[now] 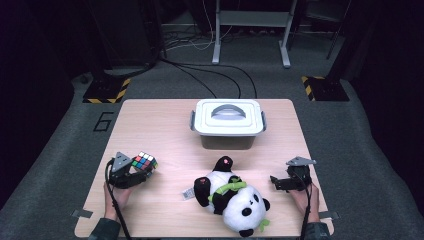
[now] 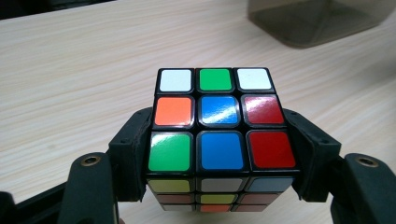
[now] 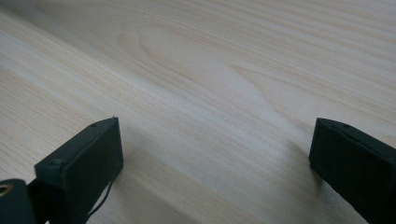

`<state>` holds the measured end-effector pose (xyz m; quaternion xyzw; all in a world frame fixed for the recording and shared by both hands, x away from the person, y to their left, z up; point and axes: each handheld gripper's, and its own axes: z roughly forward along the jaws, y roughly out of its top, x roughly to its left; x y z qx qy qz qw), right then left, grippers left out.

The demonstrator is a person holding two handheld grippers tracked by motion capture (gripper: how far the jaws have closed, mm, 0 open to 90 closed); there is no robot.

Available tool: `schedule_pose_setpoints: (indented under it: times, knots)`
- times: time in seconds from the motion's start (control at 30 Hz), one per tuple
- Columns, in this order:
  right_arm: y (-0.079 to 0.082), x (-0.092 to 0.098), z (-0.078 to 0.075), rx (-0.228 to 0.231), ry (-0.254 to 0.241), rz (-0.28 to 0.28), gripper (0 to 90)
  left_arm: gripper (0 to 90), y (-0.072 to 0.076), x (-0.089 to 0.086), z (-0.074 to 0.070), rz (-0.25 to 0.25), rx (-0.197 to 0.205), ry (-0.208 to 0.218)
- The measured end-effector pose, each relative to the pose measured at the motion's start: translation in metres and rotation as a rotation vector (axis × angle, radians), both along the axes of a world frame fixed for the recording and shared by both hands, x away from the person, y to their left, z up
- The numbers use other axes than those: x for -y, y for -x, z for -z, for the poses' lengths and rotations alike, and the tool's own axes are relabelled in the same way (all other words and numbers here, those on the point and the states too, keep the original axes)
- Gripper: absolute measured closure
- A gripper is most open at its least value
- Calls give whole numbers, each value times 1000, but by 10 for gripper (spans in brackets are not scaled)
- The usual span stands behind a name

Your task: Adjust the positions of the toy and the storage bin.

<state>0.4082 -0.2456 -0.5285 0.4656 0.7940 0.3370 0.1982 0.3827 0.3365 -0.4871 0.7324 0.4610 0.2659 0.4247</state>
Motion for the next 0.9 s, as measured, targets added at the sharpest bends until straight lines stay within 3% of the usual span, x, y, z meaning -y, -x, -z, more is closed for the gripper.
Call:
schedule_pose_setpoints:
  times: [0.43,0.9]
  knots:
    - [0,0,0,0,0,1,21,341,-7,-44,-1,-118,2,-1]
    - [0,0,0,0,2,3,21,341,-33,-81,-1,-220,-19,-15]
